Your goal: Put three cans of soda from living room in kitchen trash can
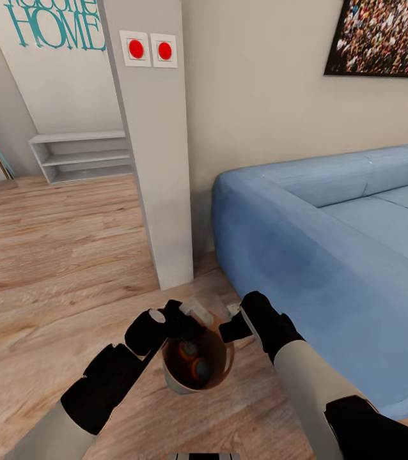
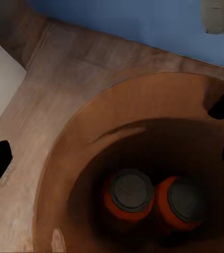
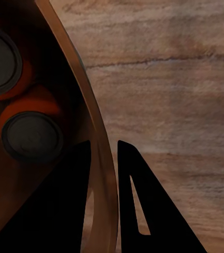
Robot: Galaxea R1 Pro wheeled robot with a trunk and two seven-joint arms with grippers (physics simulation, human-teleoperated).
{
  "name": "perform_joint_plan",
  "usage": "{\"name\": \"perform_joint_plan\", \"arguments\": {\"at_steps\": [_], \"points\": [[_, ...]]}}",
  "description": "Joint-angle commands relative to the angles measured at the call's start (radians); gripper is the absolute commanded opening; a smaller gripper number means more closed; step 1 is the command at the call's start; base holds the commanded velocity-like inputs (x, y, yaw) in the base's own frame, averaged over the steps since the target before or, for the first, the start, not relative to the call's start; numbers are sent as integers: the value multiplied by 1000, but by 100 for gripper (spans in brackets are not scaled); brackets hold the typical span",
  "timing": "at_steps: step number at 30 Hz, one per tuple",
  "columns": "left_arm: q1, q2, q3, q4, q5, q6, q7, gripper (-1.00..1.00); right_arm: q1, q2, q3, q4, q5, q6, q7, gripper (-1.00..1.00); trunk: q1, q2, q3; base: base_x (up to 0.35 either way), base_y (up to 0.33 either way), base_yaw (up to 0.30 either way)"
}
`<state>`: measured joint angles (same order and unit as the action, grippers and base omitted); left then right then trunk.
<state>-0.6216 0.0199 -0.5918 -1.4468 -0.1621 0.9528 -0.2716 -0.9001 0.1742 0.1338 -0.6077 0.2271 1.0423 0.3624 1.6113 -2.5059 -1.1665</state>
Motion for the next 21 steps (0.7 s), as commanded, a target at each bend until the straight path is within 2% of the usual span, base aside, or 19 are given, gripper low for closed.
{"name": "perform_joint_plan", "arguments": {"at_steps": [1,2,3,4,5,6,8,9,12,15,16,19,20,21], "points": [[1,1,11,-23,1,1,-1,100,0,0,-2,0,-37,5,4,-100,0,0,0,0,0,0],[2,6,66,-75,4,1,-2,100,0,0,-2,2,-37,5,4,-100,0,0,0,0,0,0],[3,7,90,-89,4,1,-3,100,0,0,-2,2,-37,5,4,-100,0,0,0,0,0,0],[4,8,139,-110,5,1,-6,100,0,0,-2,2,-37,5,4,-100,0,0,0,0,0,0],[4,9,163,-117,6,1,-9,100,0,0,-2,3,-37,5,4,-100,0,0,0,0,0,0],[4,9,211,-129,6,1,-20,100,0,0,-2,3,-37,5,4,-100,0,0,0,0,0,0],[5,10,262,-136,7,0,-41,100,0,0,-2,3,-37,5,4,-100,0,0,0,0,0,0],[5,10,322,-140,7,-2,-70,100,0,0,-2,3,-37,5,4,-100,0,0,0,0,0,0],[5,10,428,-144,7,-10,-129,100,0,0,-2,3,-37,5,4,-100,0,0,0,0,0,0],[5,9,551,-146,7,-26,-190,100,0,0,-2,3,-37,5,4,-100,0,0,0,0,0,0],[5,9,634,-145,7,-37,-221,100,0,0,-1,3,-37,5,4,-100,0,0,0,0,0,0],[5,10,751,-142,7,-67,-252,100,0,0,-1,3,-37,5,4,-100,0,0,0,0,0,0],[7,10,808,-135,2,-108,-264,100,0,0,-1,3,-37,5,4,-100,0,0,0,0,0,0],[8,10,829,-126,-1,-137,-268,100,0,0,-1,3,-37,5,4,-100,0,0,0,0,0,0]]}}
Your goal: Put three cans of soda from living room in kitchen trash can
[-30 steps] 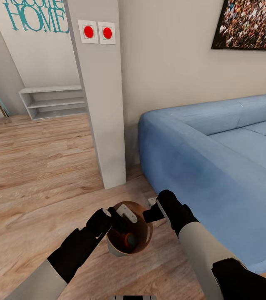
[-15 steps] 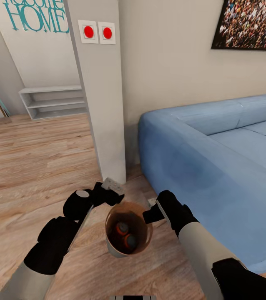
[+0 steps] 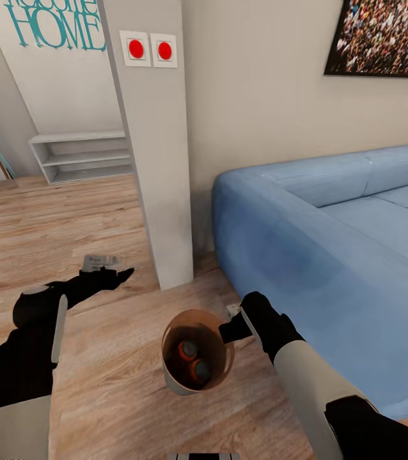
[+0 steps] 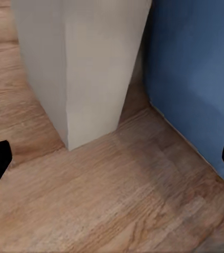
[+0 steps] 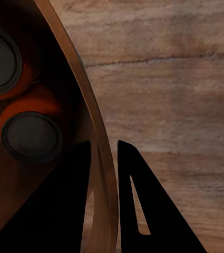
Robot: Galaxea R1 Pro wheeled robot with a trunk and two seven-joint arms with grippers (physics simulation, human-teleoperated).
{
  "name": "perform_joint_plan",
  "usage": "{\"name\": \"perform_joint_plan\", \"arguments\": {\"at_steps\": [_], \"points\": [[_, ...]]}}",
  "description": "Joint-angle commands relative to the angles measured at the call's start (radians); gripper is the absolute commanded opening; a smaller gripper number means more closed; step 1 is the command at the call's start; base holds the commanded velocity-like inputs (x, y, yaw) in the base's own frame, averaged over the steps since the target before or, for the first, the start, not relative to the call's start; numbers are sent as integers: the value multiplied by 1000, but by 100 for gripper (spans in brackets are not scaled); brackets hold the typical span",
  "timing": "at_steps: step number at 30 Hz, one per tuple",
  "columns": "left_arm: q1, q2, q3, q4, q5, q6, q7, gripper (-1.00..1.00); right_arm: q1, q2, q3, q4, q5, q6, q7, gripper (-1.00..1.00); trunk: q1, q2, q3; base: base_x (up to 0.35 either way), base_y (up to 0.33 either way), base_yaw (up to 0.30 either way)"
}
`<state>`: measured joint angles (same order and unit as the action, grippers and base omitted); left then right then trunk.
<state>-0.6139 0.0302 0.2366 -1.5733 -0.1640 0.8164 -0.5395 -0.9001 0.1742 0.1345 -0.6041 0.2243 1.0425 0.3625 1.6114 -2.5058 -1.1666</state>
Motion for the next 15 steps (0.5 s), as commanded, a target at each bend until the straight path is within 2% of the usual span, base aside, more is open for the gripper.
{"name": "perform_joint_plan", "arguments": {"at_steps": [1,2,3,4,5,6,7,9,15], "points": [[3,0,18,15,-1,-36,-3,100,0,0,-1,-1,-34,5,4,-100,0,0,0,0,0,0],[10,0,32,35,-3,-78,-5,100,0,0,-1,-1,-33,5,4,-100,0,0,0,0,0,0],[40,0,52,91,-6,-166,-6,100,0,0,-1,-2,-32,5,4,-100,0,0,0,0,0,0],[60,0,60,127,-7,-213,-5,100,0,0,-1,-2,-32,5,3,-100,0,0,0,0,0,0],[100,0,71,212,-7,-312,-4,100,0,0,-1,-2,-31,5,2,-100,0,0,0,0,0,0],[102,-2,64,210,-4,-315,2,100,6,-6,6,-8,-6,-6,6,-100,0,0,0,0,0,0],[107,-2,59,215,-3,-320,-1,100,12,-11,12,-14,-5,-5,10,-100,0,0,0,0,0,0],[108,-2,51,226,-3,-331,-6,100,24,-23,26,-24,22,-2,17,-100,0,0,0,0,0,0],[108,-2,51,259,-3,-364,-6,100,61,-58,37,-53,181,-2,37,-100,0,0,0,0,0,0]]}}
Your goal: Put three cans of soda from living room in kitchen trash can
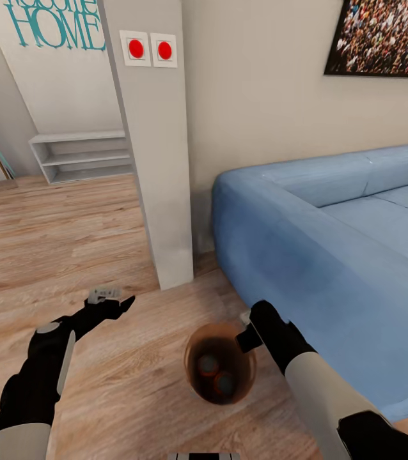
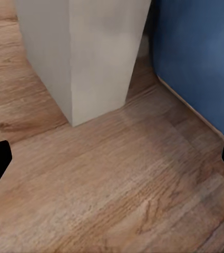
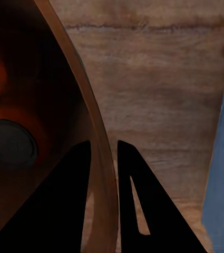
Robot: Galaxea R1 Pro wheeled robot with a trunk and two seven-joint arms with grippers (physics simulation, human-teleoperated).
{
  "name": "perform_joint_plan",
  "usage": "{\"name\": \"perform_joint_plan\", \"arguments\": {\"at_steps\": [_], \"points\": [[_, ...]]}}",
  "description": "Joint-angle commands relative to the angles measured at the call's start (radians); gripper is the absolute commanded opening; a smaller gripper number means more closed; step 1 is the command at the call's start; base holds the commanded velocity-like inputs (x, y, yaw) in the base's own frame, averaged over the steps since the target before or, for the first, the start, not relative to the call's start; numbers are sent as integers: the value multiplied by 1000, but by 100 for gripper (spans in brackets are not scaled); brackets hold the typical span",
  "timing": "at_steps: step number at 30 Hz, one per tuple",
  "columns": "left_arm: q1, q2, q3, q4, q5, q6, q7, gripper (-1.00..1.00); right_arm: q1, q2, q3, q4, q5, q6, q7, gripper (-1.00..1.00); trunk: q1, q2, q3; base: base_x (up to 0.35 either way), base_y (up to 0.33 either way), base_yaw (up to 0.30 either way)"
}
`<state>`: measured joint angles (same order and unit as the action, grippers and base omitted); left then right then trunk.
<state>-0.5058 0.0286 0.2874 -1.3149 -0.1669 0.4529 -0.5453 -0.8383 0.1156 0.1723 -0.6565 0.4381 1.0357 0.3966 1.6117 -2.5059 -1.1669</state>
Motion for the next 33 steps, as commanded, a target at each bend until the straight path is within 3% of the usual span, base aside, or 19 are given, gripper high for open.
{"name": "perform_joint_plan", "arguments": {"at_steps": [1,6,10,16,22,23,33], "points": [[0,0,0,6,0,-6,0,100,6,-6,-1,-6,-6,4,7,-100,0,0,0,0,0,0],[0,0,0,33,0,-33,0,100,20,-17,-1,-32,119,4,18,-100,0,0,0,0,0,0],[0,0,0,55,0,-55,0,100,20,-17,-1,-50,178,4,18,-100,0,0,0,0,0,0],[-10,8,-8,43,0,-36,-16,100,-2,5,6,-26,223,11,-12,-100,-2,1,16,0,0,0],[-12,12,-11,10,-1,-2,-22,100,-35,21,22,7,224,11,-27,-100,-5,2,39,0,0,0],[-12,12,-11,-10,-2,94,-23,100,-87,22,24,35,-205,11,-29,-100,-5,2,43,0,0,0],[-12,12,-11,-11,-4,98,-23,100,-90,22,26,37,-205,11,-30,-100,-10,5,81,0,0,0]]}}
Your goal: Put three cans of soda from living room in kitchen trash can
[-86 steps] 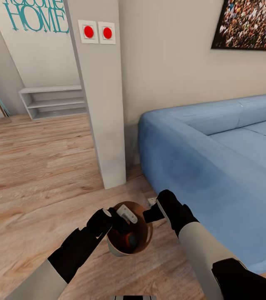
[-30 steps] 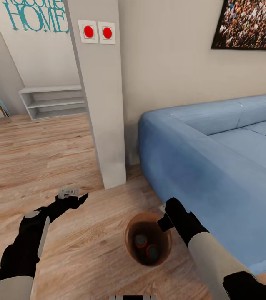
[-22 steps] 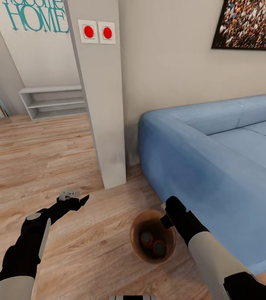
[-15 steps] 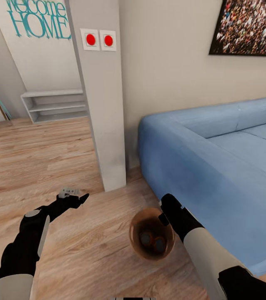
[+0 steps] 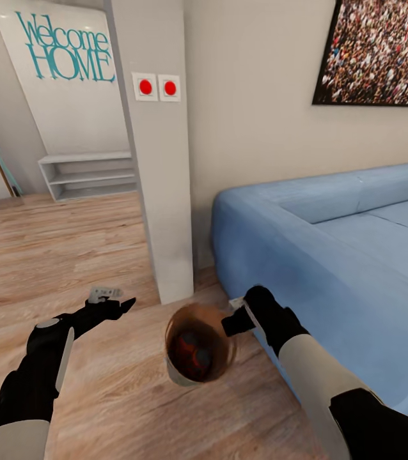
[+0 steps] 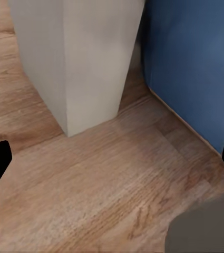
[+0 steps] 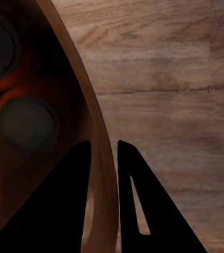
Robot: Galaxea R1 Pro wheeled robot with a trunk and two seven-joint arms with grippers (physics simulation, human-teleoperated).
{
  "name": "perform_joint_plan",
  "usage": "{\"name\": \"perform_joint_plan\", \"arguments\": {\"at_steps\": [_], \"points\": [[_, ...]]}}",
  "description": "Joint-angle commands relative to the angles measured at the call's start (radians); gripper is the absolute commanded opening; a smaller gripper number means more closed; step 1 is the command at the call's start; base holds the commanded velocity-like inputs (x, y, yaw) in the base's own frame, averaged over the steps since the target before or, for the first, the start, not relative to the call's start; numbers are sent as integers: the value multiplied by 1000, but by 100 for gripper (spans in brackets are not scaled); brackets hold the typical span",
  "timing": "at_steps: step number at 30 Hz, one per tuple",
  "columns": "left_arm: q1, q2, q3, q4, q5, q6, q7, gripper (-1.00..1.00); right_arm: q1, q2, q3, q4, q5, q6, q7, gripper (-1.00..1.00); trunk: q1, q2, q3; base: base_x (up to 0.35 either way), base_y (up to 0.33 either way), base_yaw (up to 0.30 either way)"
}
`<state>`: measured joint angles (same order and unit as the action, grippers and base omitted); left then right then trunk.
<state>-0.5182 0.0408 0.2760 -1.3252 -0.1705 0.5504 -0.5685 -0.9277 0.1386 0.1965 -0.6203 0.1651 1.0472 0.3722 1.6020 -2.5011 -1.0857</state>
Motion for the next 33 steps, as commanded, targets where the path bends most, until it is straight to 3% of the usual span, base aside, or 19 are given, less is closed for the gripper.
{"name": "perform_joint_plan", "arguments": {"at_steps": [1,5,22,33], "points": [[0,0,0,0,0,0,0,100,0,-1,1,1,69,0,-6,-100,0,0,4,0,0,0],[0,0,0,0,-1,0,0,100,0,-1,1,1,69,0,-7,-100,-3,4,19,0,0,0],[0,1,0,2,-1,1,-1,100,1,-3,1,1,70,0,-7,-100,-69,123,72,0,0,0],[0,1,0,49,-1,0,-1,100,1,-7,1,2,69,0,-6,-100,-111,200,107,0,0,0]]}}
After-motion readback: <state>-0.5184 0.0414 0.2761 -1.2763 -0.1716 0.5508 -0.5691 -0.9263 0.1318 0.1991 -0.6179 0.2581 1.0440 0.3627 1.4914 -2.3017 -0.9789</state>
